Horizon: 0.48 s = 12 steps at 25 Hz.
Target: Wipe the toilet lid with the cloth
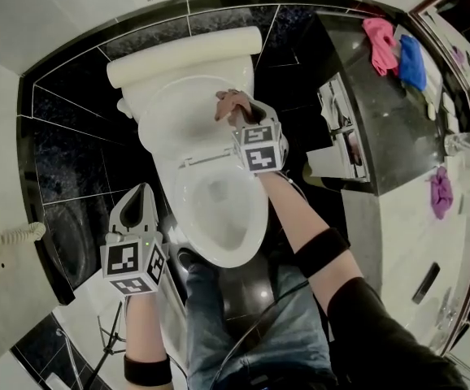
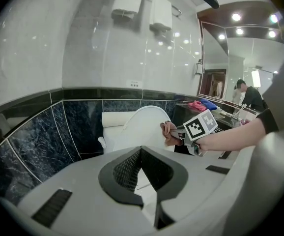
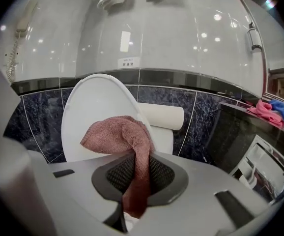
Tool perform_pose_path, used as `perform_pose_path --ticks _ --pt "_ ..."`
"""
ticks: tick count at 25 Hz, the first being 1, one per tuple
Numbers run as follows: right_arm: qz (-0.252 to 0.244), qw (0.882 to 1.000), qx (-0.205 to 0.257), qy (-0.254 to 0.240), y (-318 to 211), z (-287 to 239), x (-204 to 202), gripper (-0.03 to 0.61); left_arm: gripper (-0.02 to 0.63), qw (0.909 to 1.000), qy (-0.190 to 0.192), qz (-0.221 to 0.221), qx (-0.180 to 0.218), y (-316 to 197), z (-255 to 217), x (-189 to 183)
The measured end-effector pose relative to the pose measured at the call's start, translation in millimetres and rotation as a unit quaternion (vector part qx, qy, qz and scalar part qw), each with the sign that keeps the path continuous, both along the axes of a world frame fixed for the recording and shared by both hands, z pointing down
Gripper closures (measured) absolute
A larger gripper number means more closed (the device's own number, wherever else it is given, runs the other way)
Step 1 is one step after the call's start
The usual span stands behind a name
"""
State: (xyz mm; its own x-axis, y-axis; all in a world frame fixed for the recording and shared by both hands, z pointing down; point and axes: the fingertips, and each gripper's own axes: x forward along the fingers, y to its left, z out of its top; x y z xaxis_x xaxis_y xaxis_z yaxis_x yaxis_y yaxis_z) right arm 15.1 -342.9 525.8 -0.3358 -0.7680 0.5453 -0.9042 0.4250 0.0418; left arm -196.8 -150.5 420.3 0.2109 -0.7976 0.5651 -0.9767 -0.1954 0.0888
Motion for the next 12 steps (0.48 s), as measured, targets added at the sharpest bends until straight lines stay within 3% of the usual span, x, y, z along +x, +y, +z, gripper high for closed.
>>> perform_pose_path --ticks 3,9,12 --pt "-0.026 1.0 0.001 -0.011 21 -3 -25 0.511 0.614 1.0 0.002 -0.003 0.004 1 -2 -4" --pt "-0.191 0.98 -0.003 -0.049 83 6 -167 0.511 0.614 0.9999 -0.001 -0.011 0.006 5 0 -20" --pt "-0.23 0.972 -0.021 -0.051 92 31 -225 0.511 0.614 0.9999 -0.005 -0.014 0.005 8 4 -29"
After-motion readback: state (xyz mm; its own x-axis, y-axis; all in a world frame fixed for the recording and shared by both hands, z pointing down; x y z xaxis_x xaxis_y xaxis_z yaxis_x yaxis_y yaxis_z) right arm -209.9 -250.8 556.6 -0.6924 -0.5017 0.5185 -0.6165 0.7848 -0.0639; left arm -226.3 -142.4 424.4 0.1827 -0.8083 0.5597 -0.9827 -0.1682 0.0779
